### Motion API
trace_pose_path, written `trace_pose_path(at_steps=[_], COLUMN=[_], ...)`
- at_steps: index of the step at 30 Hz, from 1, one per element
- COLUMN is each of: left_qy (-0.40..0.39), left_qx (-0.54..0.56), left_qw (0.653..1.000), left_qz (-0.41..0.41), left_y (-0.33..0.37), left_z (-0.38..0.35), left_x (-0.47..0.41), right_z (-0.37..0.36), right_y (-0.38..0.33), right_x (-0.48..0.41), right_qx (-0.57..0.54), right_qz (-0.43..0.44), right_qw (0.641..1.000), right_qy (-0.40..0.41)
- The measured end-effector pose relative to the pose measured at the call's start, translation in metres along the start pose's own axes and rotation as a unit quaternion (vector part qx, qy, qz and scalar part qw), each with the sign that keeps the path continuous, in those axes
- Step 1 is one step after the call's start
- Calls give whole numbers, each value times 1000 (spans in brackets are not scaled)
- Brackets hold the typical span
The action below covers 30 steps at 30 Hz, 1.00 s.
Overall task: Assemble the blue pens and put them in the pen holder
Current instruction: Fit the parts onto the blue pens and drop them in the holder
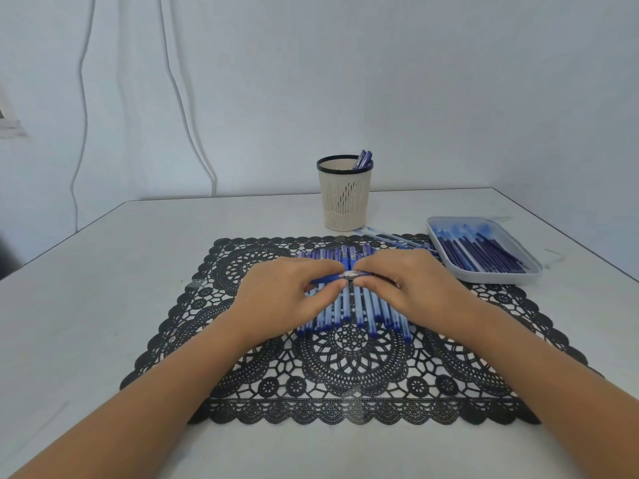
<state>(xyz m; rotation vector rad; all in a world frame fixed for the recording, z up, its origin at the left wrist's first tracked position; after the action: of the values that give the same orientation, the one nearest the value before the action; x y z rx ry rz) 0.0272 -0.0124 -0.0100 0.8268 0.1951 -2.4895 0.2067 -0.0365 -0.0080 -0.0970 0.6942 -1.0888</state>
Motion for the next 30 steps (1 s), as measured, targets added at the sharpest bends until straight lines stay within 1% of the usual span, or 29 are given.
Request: trace_pose_path(at_steps=[7, 11, 19, 21, 23, 24, 27, 30], left_qy=[-10, -16, -32, -17, -10, -14, -52, -55], left_qx=[28, 21, 37, 11, -24, -39, -59, -33], left_qw=[999, 998, 997, 999, 1000, 999, 995, 994], left_qz=[39, 49, 57, 35, 6, 5, 55, 93], left_y=[-2, -1, -1, -2, -5, -6, -13, -23], left_z=[-1, 0, 5, 4, 3, 4, 6, 8], left_x=[-1, -2, -3, -3, -2, -1, 4, 8], right_z=[1, 3, 4, 3, 2, 1, 2, 2], right_y=[0, -3, -3, -2, 0, 0, 4, 0], right_x=[2, 2, 2, 2, 3, 3, 3, 5], right_qx=[40, 84, 157, 138, 110, 103, 89, 47], right_qz=[60, 97, 137, 125, 85, 57, -36, -60], right_qw=[996, 990, 974, 979, 989, 992, 995, 995], right_qy=[44, 59, 89, 78, 55, 44, 0, -65])
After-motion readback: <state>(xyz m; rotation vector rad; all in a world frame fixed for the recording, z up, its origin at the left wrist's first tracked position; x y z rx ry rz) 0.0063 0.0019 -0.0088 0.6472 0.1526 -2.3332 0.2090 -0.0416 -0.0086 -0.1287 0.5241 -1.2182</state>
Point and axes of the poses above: each hand's wrist, its own x-axis away from the middle knuckle, its own z-axis out of the back of the hand, y = z × x, the point moved 2 cm from there along -x, towards the middle knuckle, and after that the axes turned 13 degrees about -z, right-handed, at the moved point
